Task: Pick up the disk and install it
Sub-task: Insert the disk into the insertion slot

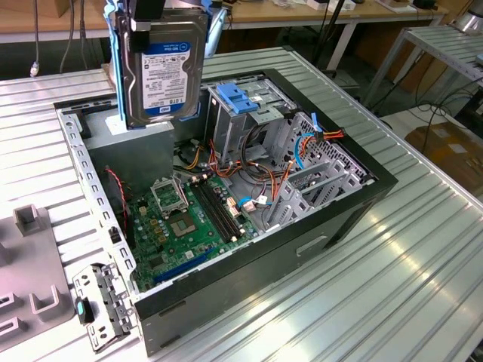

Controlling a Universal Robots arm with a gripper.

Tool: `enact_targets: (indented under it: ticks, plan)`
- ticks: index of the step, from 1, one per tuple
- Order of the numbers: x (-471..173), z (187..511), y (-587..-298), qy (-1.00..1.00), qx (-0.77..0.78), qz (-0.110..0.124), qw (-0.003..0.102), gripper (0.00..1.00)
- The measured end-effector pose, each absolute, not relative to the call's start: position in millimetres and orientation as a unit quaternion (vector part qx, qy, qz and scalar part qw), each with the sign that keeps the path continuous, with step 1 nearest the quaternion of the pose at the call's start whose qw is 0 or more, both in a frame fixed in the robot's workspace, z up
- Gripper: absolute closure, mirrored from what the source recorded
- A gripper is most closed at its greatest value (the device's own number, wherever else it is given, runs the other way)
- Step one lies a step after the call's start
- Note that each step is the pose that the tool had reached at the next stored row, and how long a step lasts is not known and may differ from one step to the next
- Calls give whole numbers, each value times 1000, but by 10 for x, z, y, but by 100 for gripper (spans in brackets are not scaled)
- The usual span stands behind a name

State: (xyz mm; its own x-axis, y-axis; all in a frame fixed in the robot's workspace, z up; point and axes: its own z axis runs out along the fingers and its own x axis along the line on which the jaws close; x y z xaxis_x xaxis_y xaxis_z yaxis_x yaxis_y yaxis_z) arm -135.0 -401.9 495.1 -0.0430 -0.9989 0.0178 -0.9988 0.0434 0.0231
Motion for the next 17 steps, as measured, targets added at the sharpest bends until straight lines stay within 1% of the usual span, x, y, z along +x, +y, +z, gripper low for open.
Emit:
enact_targets:
  ticks: [5, 17]
  plan:
    - [-1345, 4951, -4034, -722, 692, -2, 14, 63]
    - [-1344, 4951, -4220, -722, 692, -2, 14, 63]
